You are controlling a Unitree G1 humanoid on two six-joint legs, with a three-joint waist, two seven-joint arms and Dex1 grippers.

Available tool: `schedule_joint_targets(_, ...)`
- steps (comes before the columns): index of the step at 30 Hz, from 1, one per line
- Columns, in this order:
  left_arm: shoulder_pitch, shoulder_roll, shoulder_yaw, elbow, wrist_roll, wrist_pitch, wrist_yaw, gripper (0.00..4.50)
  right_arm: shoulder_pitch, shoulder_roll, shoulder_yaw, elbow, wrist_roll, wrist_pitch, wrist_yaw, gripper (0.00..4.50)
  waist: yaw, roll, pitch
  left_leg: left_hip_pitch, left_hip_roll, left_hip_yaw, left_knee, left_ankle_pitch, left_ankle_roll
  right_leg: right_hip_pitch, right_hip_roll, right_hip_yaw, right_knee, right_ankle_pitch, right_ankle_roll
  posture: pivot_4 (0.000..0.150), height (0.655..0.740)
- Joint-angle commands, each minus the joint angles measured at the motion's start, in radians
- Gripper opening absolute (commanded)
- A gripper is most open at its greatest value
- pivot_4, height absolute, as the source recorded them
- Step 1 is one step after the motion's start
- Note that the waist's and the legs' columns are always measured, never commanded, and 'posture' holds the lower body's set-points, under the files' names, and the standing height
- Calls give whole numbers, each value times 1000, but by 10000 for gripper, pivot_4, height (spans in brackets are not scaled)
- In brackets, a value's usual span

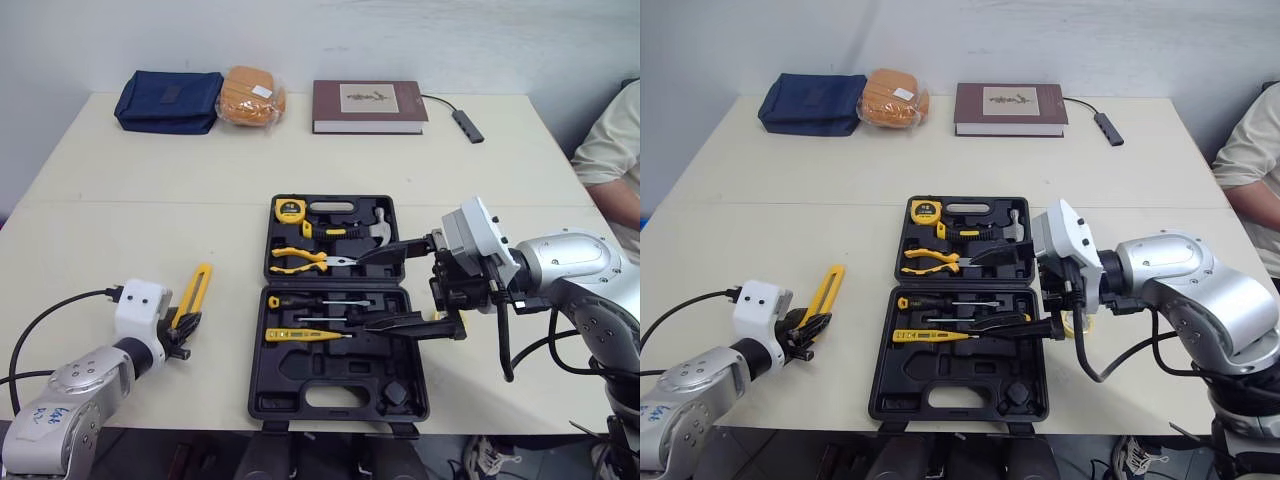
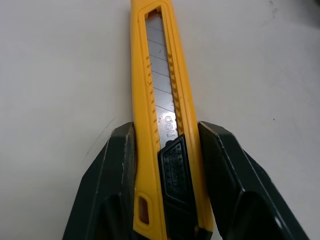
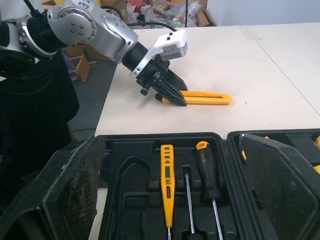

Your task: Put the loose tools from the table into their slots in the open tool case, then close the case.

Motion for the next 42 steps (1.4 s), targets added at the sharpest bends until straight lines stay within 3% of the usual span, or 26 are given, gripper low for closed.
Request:
schedule_joint_targets(1,7,54,12,12,17,6,-41,11983,-20,0,-14,-12,0,-17,17,45000,0,0,0,0,0,0,0,0,0,0,0,0,0,0,0,1500,7400)
schedule_joint_targets(6,-117,249,68,-36,-83,53,-212,11983,-2,-17,-34,-17,25,14,25,45000,0,-2,1,-2,0,-1,0,0,0,-1,0,-1,0,0,0,1500,7400)
schedule_joint_targets(9,-189,368,-12,-121,-229,-2,-464,11983,57,-63,-52,-42,27,26,45,45000,2,-2,1,-3,0,-2,0,0,0,-1,0,-1,-3,0,0,1500,7400)
schedule_joint_targets(13,-328,452,-200,-157,-282,-29,-617,11983,150,-144,-97,-97,75,77,69,45000,-2,-1,1,-4,0,-1,-1,-1,1,0,-1,-1,-8,0,0,1500,7400)
schedule_joint_targets(20,-642,410,-627,-40,-123,-109,-771,11983,350,-209,-209,-187,88,92,43,45000,3,-1,2,-4,0,0,0,1,1,1,3,-2,-6,1,1,1500,7400)
schedule_joint_targets(25,-740,341,-799,29,-30,-111,-801,11983,435,-217,-242,-214,63,76,10,45000,2,-3,3,-4,0,1,2,2,2,2,3,-1,-5,2,4,1500,7400)
schedule_joint_targets(32,-788,265,-918,99,68,-98,-801,11983,522,-203,-260,-228,44,60,-30,45000,5,-4,3,-5,0,0,4,3,3,1,3,-1,-5,2,4,1500,7400)
schedule_joint_targets(42,-752,273,-973,92,158,-172,-833,11983,585,-229,-281,-211,14,30,-8,45000,5,-4,3,-5,0,-1,9,2,3,2,3,0,-1,2,4,1500,7400)
